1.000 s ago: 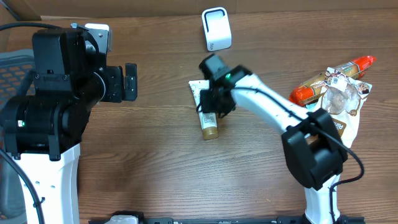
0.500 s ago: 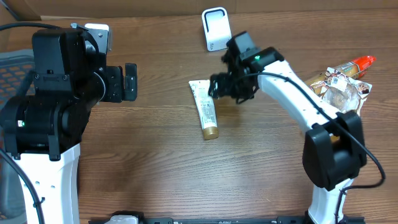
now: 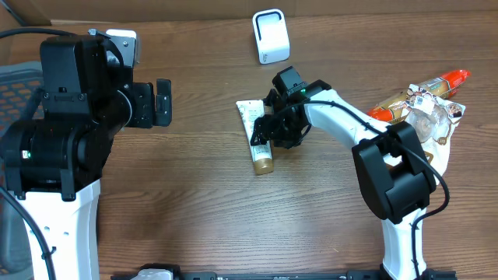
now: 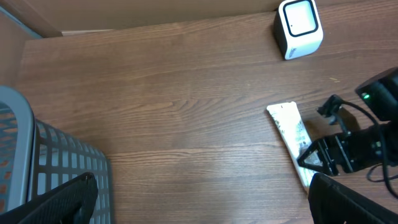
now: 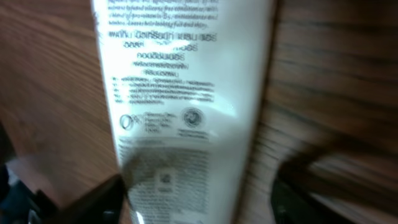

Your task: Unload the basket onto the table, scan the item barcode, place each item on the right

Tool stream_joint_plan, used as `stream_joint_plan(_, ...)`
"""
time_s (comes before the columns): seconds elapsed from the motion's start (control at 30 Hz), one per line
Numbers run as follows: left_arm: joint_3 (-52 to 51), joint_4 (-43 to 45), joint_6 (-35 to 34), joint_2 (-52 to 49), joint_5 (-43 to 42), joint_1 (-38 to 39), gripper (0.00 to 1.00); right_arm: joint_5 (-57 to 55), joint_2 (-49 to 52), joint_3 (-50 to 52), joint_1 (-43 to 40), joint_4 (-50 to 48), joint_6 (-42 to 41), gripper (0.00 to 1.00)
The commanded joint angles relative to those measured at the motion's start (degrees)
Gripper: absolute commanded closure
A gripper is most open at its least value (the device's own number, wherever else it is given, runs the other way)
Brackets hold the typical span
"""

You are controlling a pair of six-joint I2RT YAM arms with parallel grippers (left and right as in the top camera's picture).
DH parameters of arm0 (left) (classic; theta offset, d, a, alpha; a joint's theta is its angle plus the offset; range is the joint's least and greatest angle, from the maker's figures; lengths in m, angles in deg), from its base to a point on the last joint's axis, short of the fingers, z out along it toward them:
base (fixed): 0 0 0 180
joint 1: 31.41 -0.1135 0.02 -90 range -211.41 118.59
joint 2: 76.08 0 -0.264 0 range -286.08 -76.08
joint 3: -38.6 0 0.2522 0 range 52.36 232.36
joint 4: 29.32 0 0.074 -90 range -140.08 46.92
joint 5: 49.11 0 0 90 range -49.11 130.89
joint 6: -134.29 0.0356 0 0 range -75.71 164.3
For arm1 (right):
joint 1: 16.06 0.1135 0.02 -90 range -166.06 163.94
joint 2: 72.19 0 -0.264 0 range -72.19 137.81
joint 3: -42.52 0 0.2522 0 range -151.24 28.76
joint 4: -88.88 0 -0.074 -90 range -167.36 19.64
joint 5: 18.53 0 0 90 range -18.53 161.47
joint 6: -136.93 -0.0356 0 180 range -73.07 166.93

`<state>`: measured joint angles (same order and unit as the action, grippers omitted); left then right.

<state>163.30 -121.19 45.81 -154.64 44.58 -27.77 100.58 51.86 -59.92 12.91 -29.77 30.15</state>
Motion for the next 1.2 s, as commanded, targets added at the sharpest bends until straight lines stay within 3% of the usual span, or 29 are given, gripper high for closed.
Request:
stream_joint_plan(0.0,0.0,0.0,0.7,-0.1,-0.3,-0.2,0.00,0.6,1.3,2.3,1.4,-1.6,0.1,0.43)
stream_joint_plan(0.17,0.0,0.0,0.7,-0.1,-0.3,-0.2,0.00,0.6,1.4,3.4,2.0,-3.0,-0.2,0.65)
stream_joint_plan(0.5,0.0,0.0,0.7,-0.1,-0.3,-0.2,0.00,-1.0,1.3,-0.5,0.3,-0.9,2.3,0.62)
stream_joint_plan(0.73,0.0,0.0,0.7,-0.1,-0.3,-0.2,0.00,-21.2,1.3,-9.3,1.5,10.0,2.3,0.61)
stream_joint_plan(0.93,0.0,0.0,0.7,-0.1,-0.3,-0.2,0.00,-40.5,1.4,-9.3,7.4,13.2,1.6,0.60)
stream_joint_plan(1.0,0.0,0.0,0.7,-0.1,-0.3,-0.2,0.00,-44.3,1.4,-9.2,9.6,13.7,1.6,0.54)
stream_joint_plan(1.03,0.0,0.0,0.7,-0.1,-0.3,-0.2,0.00,-45.1,1.4,-9.2,10.7,13.9,1.6,0.43)
stream_joint_plan(1.17,0.0,0.0,0.7,-0.1,-0.3,-0.2,0.01,-43.5,1.3,-9.8,12.7,14.4,1.7,0.25)
